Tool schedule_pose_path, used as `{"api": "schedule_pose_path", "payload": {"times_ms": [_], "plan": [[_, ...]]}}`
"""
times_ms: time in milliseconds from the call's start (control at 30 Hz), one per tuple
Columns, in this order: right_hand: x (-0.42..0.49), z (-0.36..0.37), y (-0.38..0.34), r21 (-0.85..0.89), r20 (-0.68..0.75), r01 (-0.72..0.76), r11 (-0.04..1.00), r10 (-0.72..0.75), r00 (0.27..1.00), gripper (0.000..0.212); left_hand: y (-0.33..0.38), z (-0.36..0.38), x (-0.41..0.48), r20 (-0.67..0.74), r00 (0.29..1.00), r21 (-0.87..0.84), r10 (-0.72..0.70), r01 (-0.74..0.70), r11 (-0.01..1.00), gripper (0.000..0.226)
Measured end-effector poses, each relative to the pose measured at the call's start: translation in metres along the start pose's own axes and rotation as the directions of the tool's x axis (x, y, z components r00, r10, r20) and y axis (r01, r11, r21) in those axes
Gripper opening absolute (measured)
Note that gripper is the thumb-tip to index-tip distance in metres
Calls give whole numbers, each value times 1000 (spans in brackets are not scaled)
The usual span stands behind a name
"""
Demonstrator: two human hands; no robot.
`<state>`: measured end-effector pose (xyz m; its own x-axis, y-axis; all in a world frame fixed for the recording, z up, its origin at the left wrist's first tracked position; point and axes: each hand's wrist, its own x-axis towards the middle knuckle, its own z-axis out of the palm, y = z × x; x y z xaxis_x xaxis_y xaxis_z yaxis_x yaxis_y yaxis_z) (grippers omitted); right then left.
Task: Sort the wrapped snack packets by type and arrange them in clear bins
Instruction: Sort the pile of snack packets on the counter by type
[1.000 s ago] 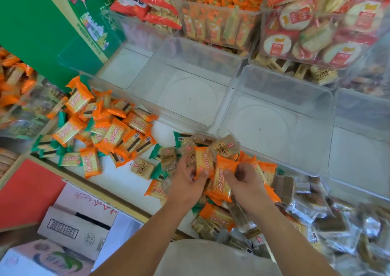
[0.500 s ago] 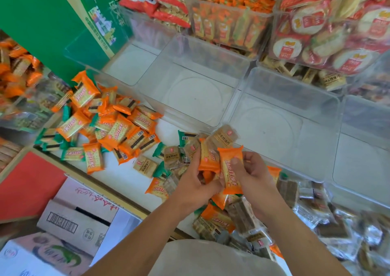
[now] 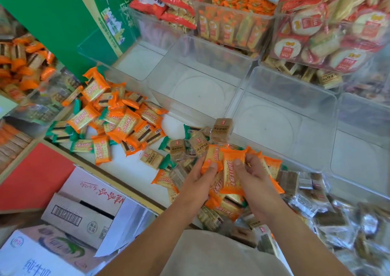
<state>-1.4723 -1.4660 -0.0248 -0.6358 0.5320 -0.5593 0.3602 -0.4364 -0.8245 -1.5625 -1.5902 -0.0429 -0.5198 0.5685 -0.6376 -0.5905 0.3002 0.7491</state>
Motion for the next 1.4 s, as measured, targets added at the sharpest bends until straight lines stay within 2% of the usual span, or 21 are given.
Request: {"api": "schedule_pose_path", "payload": {"times_ms": [67, 167, 267, 333, 400, 500, 633, 700, 833, 1033, 1067, 1133, 1200, 1300, 1400], "plan": [[1, 2, -1, 53, -4, -15, 999, 16, 1000, 24, -3, -1, 0, 2, 999, 52, 47, -47, 998, 48], [-1, 4, -2, 150, 13, -36, 988, 34, 999, 25, -4, -12, 2, -60, 989, 2, 137, -137, 991, 50], [-4, 10, -1, 150, 32, -35, 988, 31, 999, 26, -5, -25, 1, -132, 974, 3, 186, -187, 982, 44], [-5, 20, -2, 133, 34, -34, 990, 30, 999, 26, -3, -34, -3, -190, 964, 2, 186, -189, 982, 49], [-4, 36, -7, 92, 58, -27, 995, 21, 998, 25, 1, -46, -4, -239, 951, 0, 195, -200, 980, 54], [3, 71, -22, -75, 116, 67, 995, -58, 992, 20, 14, -73, -4, -282, 926, 30, 252, -254, 967, 54], [28, 129, -38, -282, 172, 214, 935, -170, 970, 15, 39, -120, 4, -346, 889, 59, 301, -299, 952, 50], [48, 158, -44, -358, 171, 227, 906, -176, 970, 13, 52, -145, 16, -378, 872, 79, 310, -304, 949, 47], [92, 218, -55, -294, 205, 161, 942, -103, 973, 16, 85, -195, 45, -434, 833, 112, 344, -329, 938, 52], [157, 315, -92, -292, 280, 262, 920, -179, 943, 12, 152, -279, 91, -534, 730, 258, 427, -341, 904, 56], [164, 326, -98, -305, 298, 284, 909, -192, 935, 12, 159, -290, 98, -525, 728, 282, 442, -341, 897, 56], [179, 338, -100, -398, 306, 336, 854, -221, 926, 12, 162, -305, 115, -454, 793, 295, 406, -296, 908, 60], [191, 339, -90, -504, 251, 309, 807, -205, 946, 13, 155, -310, 129, -392, 856, 366, 336, -191, 911, 73], [199, 329, -62, -541, 107, 159, 826, -120, 987, 14, 136, -308, 136, -315, 892, 484, 323, -142, 864, 90], [203, 319, -43, -440, -20, -16, 898, 8, 1000, 17, 122, -305, 138, -335, 856, 633, 392, -104, 767, 96]]}}
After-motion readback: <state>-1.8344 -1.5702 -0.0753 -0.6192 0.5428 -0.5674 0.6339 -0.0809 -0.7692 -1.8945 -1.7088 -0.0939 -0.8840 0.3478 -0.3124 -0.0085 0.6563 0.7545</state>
